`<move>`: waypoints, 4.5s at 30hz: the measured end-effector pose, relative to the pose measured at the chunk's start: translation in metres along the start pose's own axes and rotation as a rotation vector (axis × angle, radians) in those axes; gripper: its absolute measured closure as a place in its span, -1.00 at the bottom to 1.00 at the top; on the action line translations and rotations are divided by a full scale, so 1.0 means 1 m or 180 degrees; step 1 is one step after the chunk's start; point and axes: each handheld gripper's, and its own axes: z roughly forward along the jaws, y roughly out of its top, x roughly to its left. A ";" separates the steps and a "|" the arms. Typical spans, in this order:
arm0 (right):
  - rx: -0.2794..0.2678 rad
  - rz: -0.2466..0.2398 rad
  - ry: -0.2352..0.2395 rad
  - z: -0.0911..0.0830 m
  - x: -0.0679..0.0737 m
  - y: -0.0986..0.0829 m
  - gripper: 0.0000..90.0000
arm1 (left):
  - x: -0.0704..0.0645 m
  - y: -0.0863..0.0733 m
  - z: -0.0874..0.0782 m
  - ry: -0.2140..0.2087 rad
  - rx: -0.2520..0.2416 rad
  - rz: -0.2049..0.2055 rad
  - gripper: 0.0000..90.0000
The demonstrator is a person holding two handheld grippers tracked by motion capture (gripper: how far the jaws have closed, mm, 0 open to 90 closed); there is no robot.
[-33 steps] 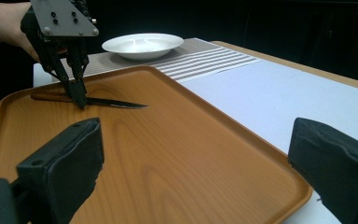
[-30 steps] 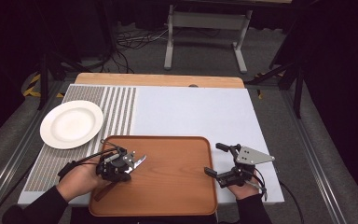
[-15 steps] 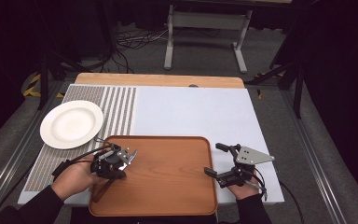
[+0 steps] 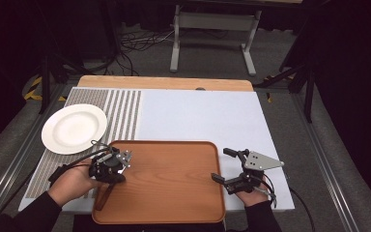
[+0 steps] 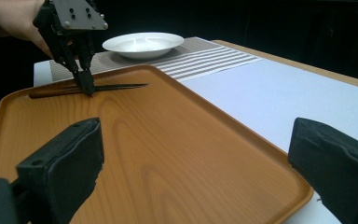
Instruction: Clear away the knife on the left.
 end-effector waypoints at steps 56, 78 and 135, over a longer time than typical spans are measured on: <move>0.0020 0.0012 0.0033 0.003 -0.001 0.000 -0.91 | 0.009 -0.014 -0.024 0.0135 -0.0245 -0.0224 0.59; -0.0005 -0.0016 -0.0004 0.001 -0.003 0.002 -0.91 | -0.003 -0.047 -0.072 0.0543 -0.1756 -0.0216 -0.83; -0.0013 -0.0006 -0.0073 -0.002 -0.004 -0.003 -0.91 | 0.005 -0.150 -0.007 0.0677 -0.3280 -0.0727 -0.99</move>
